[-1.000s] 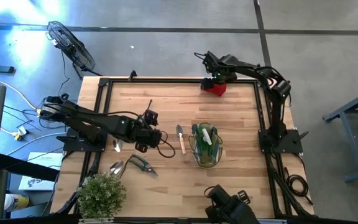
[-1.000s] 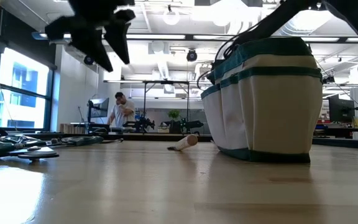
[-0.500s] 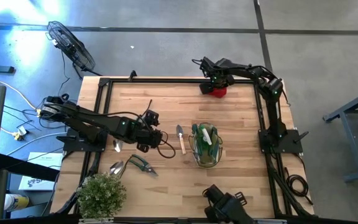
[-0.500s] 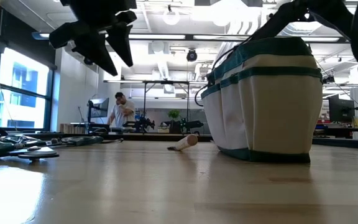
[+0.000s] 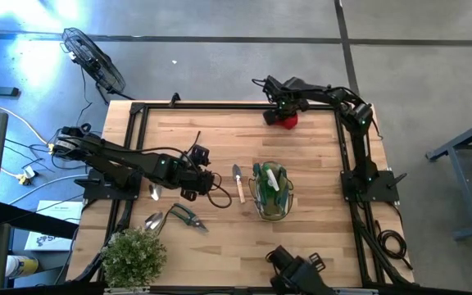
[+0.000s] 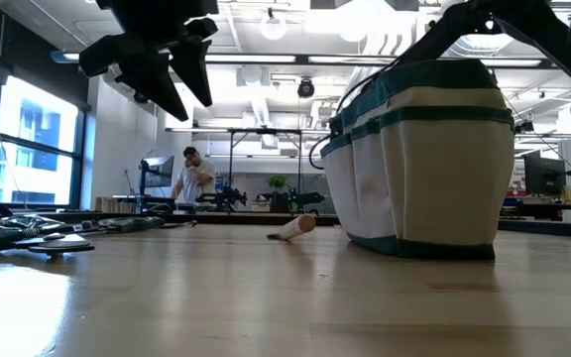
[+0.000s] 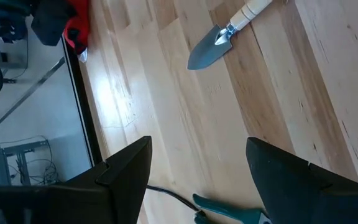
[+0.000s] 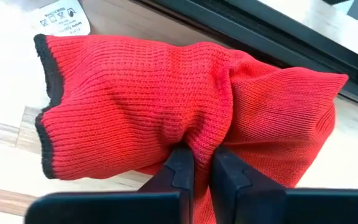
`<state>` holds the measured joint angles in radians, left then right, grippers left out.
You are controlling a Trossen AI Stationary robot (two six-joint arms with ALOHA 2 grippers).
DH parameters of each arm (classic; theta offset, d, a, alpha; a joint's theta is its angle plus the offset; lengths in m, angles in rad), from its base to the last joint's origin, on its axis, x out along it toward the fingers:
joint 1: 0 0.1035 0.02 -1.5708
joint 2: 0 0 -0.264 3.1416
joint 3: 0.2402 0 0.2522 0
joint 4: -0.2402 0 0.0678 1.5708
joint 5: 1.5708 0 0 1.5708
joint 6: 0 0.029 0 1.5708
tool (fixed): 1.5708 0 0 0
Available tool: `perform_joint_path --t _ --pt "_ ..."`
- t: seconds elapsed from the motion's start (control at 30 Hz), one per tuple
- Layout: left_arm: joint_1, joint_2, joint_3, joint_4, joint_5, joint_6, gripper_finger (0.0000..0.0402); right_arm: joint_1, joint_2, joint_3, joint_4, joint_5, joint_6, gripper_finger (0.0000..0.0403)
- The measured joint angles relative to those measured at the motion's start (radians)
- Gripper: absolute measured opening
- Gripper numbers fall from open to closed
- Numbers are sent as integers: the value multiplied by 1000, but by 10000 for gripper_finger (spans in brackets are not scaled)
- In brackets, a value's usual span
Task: Pick & Place Garden tools in Gardening bag
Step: Put the red gloves into the green gardening bag
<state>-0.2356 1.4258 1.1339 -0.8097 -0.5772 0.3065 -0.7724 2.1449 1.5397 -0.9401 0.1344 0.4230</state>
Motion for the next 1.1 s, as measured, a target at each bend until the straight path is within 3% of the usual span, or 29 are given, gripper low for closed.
perform_joint_path --t 0.23,0.73,0.93,1.1 --pt "0 0 0 -4 -1 0 253 25 -75 -10 -42 39 -35 7" --pt "0 0 1 0 -9 1 253 156 -413 -7 -131 73 -87 5" --pt "0 -1 1 -1 -8 -16 253 326 -600 -5 -137 43 -28 5" --pt "0 0 1 -2 -7 -24 253 591 -729 -5 -125 52 90 5"
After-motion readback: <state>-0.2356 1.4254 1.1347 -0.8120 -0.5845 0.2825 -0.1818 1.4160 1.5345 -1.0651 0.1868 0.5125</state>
